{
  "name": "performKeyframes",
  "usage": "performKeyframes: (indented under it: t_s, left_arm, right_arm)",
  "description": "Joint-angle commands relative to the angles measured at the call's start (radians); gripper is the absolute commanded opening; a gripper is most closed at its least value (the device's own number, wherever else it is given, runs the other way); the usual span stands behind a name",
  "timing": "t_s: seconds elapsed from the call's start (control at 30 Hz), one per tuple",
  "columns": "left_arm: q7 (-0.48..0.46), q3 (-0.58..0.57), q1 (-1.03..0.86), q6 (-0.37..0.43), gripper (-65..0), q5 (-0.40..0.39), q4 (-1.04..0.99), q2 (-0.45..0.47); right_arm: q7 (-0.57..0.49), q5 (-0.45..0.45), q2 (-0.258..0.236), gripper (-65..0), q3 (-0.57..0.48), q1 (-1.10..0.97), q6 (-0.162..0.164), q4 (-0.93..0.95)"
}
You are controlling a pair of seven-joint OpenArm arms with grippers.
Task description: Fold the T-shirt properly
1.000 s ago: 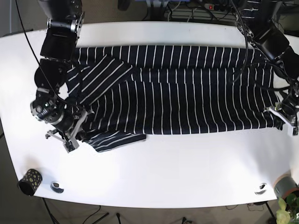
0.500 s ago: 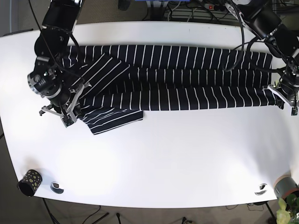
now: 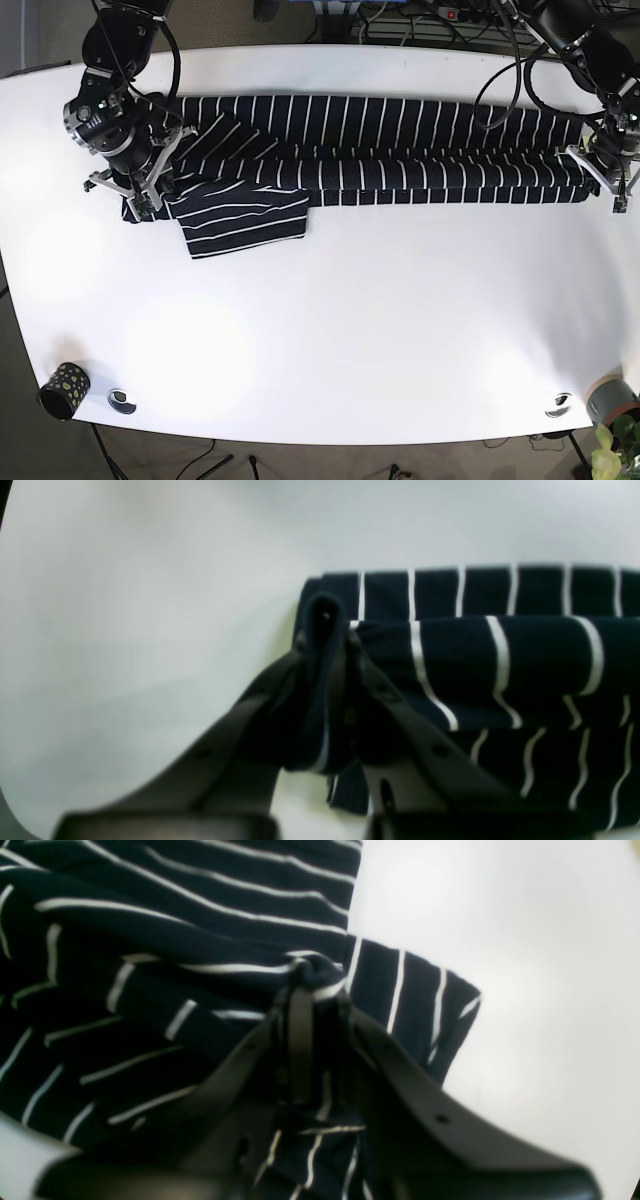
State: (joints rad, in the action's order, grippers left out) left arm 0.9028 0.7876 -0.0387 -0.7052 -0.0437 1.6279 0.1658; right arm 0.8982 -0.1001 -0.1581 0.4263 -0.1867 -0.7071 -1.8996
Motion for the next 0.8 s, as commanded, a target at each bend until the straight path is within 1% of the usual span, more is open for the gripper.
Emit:
performKeyframes:
  t_s: [0.0,0.03,0.07,0.1,0.13,0.17,0.2,0.23,0.3,0.43,0.57,0.77]
  left_arm:
    - [-0.014,-0.013,0.0,0.007,-55.1,0.001,0.019,0.047]
    - [-0.014,-0.024,-0.005,0.007,-49.7,0.001,0.019,0.048]
    - [-0.014,-0.03,-0.005,0.007,-44.3,0.001,0.019,0.048]
    - [-0.014,-0.038,-0.005,0.007,-35.6,0.001,0.021,0.048]
    - [-0.014,-0.04,-0.005,0.007,-28.6,0.001,0.021,0.047]
    - [-0.014,-0.04,-0.005,0.007,-22.1,0.001,0.021,0.045]
    - [-0.014,-0.04,-0.005,0.007,-16.5,0.001,0.022,0.044]
    - [-0.014,-0.04,-0.005,0.007,-13.5,0.001,0.024,0.044]
    - [-0.014,-0.04,0.001,0.007,-14.2,0.001,0.025,0.044]
    - [-0.014,-0.043,0.021,0.007,-18.5,-0.002,0.027,0.042]
    - [-0.012,-0.044,0.038,0.007,-21.2,-0.002,0.027,0.038]
    - [-0.012,-0.052,0.035,0.007,-21.4,0.003,0.021,0.016]
  right_arm:
    - [-0.015,0.006,-0.013,-41.5,0.01,-0.003,0.009,-0.016]
    - [-0.015,0.006,-0.011,-35.2,0.01,-0.009,0.009,-0.016]
    - [-0.015,0.006,-0.011,-30.8,0.01,-0.01,0.009,-0.016]
    - [-0.015,0.004,-0.011,-23.5,0.01,-0.014,0.009,-0.016]
    - [-0.015,0.001,-0.01,-18.9,0.01,-0.014,0.009,-0.018]
    - [-0.015,-0.016,-0.01,-15.4,0.012,-0.015,0.009,-0.021]
    - [-0.015,-0.039,-0.01,-13.3,0.012,-0.015,0.009,-0.022]
    - [-0.015,-0.068,-0.013,-12.5,0.012,-0.015,0.009,-0.022]
    - [-0.015,-0.131,-0.019,-12.5,0.012,-0.009,0.009,-0.018]
    - [-0.014,-0.2,-0.019,-12.5,0.006,0.031,0.009,-0.002]
    - [0.003,-0.217,-0.016,-12.5,0.003,0.112,0.009,0.085]
    - [0.039,-0.214,-0.019,-12.5,0.001,0.275,0.009,0.302]
